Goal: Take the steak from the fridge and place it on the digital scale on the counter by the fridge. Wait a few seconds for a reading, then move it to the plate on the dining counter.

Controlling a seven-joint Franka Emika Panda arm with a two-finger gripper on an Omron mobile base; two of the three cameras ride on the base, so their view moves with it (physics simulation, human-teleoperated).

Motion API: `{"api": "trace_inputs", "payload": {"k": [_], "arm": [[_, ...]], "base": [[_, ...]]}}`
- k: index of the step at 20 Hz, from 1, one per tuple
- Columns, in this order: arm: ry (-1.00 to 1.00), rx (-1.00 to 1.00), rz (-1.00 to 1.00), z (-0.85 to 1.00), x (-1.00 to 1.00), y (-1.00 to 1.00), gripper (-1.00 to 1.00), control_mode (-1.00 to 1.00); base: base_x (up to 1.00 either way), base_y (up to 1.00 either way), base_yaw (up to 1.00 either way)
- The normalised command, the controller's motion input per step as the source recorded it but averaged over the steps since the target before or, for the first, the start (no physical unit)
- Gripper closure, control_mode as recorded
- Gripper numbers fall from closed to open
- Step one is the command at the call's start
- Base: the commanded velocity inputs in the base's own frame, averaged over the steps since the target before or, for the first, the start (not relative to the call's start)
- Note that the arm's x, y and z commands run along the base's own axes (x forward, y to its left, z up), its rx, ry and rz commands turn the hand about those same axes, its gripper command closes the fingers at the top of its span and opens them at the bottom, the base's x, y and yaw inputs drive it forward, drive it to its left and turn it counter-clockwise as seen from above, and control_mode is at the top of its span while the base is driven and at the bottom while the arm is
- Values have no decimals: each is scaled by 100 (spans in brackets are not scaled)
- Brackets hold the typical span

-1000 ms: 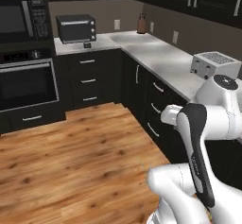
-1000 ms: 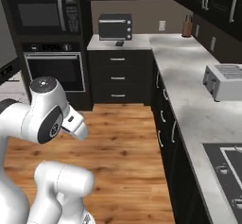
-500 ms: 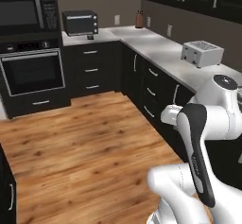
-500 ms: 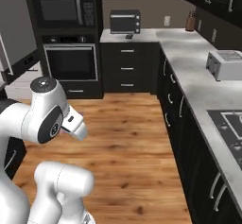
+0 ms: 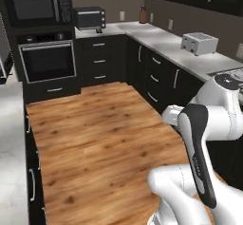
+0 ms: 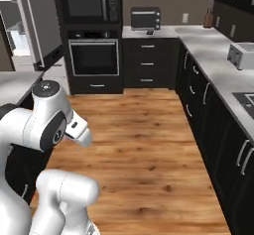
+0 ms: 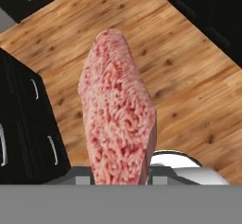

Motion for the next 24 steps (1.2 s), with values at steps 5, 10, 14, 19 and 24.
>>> {"api": "trace_inputs", "payload": {"k": [5, 10, 14, 19, 24], "arm": [[0, 0, 0, 0, 0, 0, 100, 100], [0, 0, 0, 0, 0, 0, 100, 100], [0, 0, 0, 0, 0, 0, 100, 100], [0, 0, 0, 0, 0, 0, 100, 100], [0, 0, 0, 0, 0, 0, 100, 100]], "base": [[-100, 63, -3], [-100, 58, -4], [-100, 53, -4], [-100, 64, -7], [-100, 77, -14]]}}
